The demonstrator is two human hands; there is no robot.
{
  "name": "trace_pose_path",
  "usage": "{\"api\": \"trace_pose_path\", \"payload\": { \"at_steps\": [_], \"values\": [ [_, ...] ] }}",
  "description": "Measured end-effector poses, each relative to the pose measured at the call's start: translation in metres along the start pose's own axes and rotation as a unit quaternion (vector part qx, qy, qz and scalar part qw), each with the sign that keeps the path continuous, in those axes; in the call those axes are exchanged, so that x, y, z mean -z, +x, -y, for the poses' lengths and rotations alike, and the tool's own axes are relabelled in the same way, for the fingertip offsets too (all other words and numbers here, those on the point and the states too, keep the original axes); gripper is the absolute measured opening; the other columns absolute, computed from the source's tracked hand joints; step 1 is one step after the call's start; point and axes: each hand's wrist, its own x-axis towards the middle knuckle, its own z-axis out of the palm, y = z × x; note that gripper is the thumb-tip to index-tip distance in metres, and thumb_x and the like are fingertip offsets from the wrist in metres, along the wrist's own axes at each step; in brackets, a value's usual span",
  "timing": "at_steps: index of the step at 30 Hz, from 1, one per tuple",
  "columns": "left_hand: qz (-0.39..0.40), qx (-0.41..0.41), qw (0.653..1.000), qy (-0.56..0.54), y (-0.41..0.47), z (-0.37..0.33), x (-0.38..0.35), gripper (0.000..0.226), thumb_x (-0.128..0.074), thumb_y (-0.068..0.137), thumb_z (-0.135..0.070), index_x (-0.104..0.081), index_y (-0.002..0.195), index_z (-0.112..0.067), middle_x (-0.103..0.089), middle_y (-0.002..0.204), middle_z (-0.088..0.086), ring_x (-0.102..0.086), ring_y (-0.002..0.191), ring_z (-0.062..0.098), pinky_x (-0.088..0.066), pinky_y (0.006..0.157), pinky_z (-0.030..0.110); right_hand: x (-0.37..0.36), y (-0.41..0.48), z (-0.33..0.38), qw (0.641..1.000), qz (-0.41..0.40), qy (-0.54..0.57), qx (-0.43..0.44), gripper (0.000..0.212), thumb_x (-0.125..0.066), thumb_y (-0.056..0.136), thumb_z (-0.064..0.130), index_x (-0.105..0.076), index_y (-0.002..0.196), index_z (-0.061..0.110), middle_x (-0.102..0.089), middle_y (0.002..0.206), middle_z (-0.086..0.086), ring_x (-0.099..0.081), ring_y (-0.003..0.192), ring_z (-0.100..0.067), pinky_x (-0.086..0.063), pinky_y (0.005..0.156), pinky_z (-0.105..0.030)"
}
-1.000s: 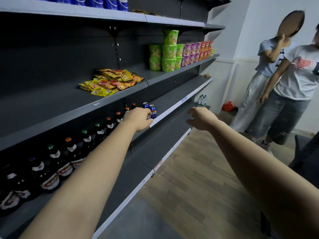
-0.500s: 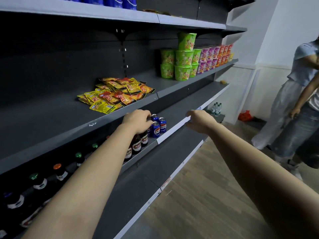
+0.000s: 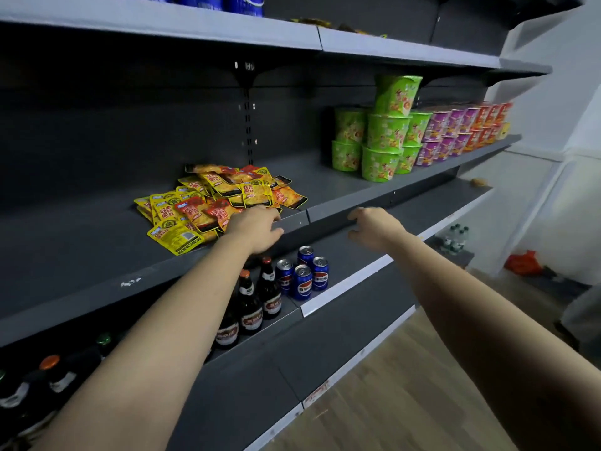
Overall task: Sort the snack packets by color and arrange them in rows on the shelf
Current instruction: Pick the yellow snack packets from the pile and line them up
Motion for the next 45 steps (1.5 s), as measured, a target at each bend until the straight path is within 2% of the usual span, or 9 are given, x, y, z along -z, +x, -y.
{"api": "trace_pose_path", "payload": {
  "at_steps": [4,11,15,19,22,26,32,39,45],
  "values": [
    [0.002,0.036,0.999,0.002,0.021,0.027,-0.003,0.042,-0.050,0.095,-0.041,-0.052,0.134,-0.023,-0.053,0.132,0.006,-0.052,0.120,0.028,-0.046,0.089,0.040,-0.017,0.043,0.015,0.999,0.020,0.018,0.043,0.047,-0.062,0.090,0.031,-0.054,0.131,0.012,-0.061,0.127,-0.012,-0.055,0.117,-0.030,-0.048,0.091,-0.036],
    [0.000,0.064,0.998,0.022,0.061,0.071,-0.003,0.043,-0.050,0.095,-0.041,-0.052,0.134,-0.023,-0.052,0.132,0.008,-0.051,0.121,0.030,-0.046,0.092,0.041,-0.032,0.111,0.046,0.997,0.020,0.018,0.078,0.045,-0.061,0.087,0.033,-0.058,0.128,0.014,-0.061,0.127,-0.008,-0.055,0.117,-0.029,-0.050,0.092,-0.039],
    [-0.022,0.077,0.996,0.036,0.081,0.095,0.002,0.044,-0.049,0.095,-0.041,-0.051,0.136,-0.024,-0.052,0.136,0.007,-0.050,0.124,0.029,-0.044,0.093,0.040,-0.037,0.147,0.063,0.994,0.017,0.017,0.108,0.042,-0.060,0.088,0.040,-0.061,0.122,0.016,-0.063,0.118,-0.007,-0.058,0.111,-0.030,-0.049,0.082,-0.035],
    [-0.033,0.088,0.995,0.043,0.095,0.111,0.008,0.045,-0.049,0.095,-0.040,-0.049,0.138,-0.024,-0.050,0.138,0.006,-0.048,0.126,0.029,-0.043,0.096,0.042,-0.038,0.173,0.080,0.993,0.009,0.025,0.118,0.050,-0.059,0.089,0.045,-0.056,0.130,0.016,-0.061,0.124,-0.009,-0.056,0.114,-0.029,-0.047,0.083,-0.035],
    [-0.036,0.097,0.993,0.056,0.101,0.118,0.011,0.044,-0.049,0.096,-0.040,-0.050,0.136,-0.024,-0.051,0.137,0.007,-0.047,0.126,0.030,-0.040,0.099,0.044,-0.041,0.186,0.092,0.990,-0.002,0.037,0.134,0.049,-0.058,0.090,0.045,-0.057,0.129,0.016,-0.062,0.122,-0.010,-0.058,0.111,-0.029,-0.048,0.081,-0.035],
    [-0.037,0.110,0.992,0.056,0.105,0.120,0.011,0.042,-0.049,0.096,-0.040,-0.051,0.135,-0.024,-0.052,0.135,0.007,-0.046,0.127,0.030,-0.039,0.101,0.045,-0.046,0.201,0.098,0.987,0.013,0.038,0.155,0.046,-0.059,0.089,0.044,-0.059,0.127,0.018,-0.063,0.122,-0.007,-0.057,0.110,-0.027,-0.046,0.079,-0.033],
    [-0.038,0.137,0.988,0.054,0.110,0.112,0.007,0.042,-0.049,0.096,-0.040,-0.051,0.135,-0.024,-0.053,0.134,0.007,-0.046,0.126,0.029,-0.038,0.100,0.043,-0.047,0.219,0.093,0.981,0.022,0.045,0.186,0.047,-0.061,0.089,0.044,-0.059,0.127,0.015,-0.061,0.125,-0.007,-0.056,0.114,-0.028,-0.048,0.085,-0.035],
    [-0.041,0.179,0.981,0.061,0.110,0.093,-0.002,0.042,-0.048,0.096,-0.040,-0.051,0.135,-0.024,-0.052,0.136,0.007,-0.048,0.125,0.029,-0.038,0.100,0.044,-0.052,0.230,0.087,0.973,0.037,0.043,0.222,0.043,-0.060,0.089,0.045,-0.065,0.114,0.011,-0.062,0.116,-0.010,-0.058,0.106,-0.029,-0.053,0.085,-0.040],
    [-0.034,0.196,0.979,0.053,0.111,0.090,-0.009,0.041,-0.049,0.096,-0.038,-0.052,0.134,-0.024,-0.051,0.136,0.006,-0.047,0.124,0.029,-0.036,0.101,0.046,-0.057,0.231,0.087,0.971,0.032,0.045,0.231,0.046,-0.057,0.089,0.053,-0.069,0.105,0.011,-0.059,0.109,-0.011,-0.057,0.103,-0.028,-0.052,0.082,-0.038]
  ]
}}
